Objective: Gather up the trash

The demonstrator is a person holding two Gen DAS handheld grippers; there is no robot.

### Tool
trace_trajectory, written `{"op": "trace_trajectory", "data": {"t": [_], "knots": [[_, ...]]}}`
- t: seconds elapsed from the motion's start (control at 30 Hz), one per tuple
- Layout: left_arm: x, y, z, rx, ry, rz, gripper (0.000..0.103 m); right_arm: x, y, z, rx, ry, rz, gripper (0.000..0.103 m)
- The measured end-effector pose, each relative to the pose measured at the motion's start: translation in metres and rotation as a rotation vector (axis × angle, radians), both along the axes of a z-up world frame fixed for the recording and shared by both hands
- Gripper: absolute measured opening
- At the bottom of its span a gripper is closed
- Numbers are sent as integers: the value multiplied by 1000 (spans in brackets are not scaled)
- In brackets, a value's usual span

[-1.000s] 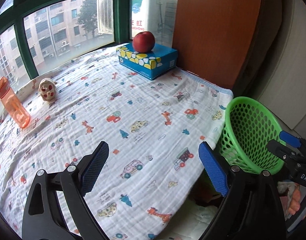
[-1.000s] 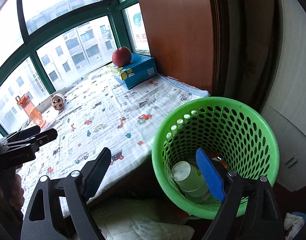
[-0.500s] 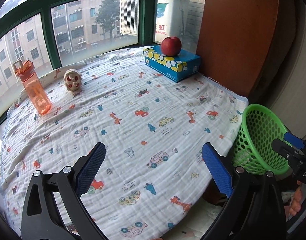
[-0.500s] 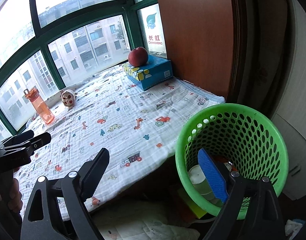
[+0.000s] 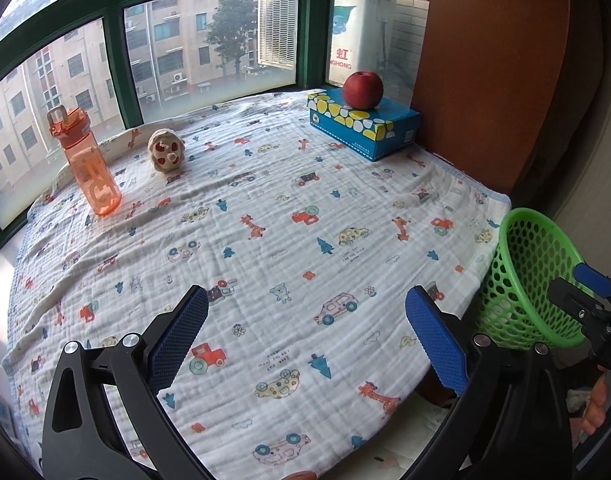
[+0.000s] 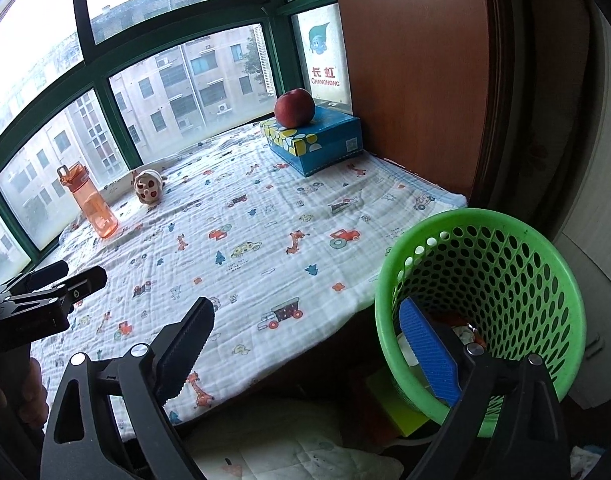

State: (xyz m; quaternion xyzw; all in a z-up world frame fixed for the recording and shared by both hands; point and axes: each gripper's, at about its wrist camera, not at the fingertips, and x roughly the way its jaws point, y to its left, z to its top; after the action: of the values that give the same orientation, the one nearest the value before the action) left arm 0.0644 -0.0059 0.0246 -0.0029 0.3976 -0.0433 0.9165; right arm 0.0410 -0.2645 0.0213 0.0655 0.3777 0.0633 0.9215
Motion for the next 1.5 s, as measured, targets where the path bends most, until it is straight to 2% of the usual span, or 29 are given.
{"op": "trace_trajectory", "data": {"t": [1.5], "knots": [[-2, 6, -4, 15, 30, 33, 97, 2, 16, -3, 7, 14, 34, 92]]}}
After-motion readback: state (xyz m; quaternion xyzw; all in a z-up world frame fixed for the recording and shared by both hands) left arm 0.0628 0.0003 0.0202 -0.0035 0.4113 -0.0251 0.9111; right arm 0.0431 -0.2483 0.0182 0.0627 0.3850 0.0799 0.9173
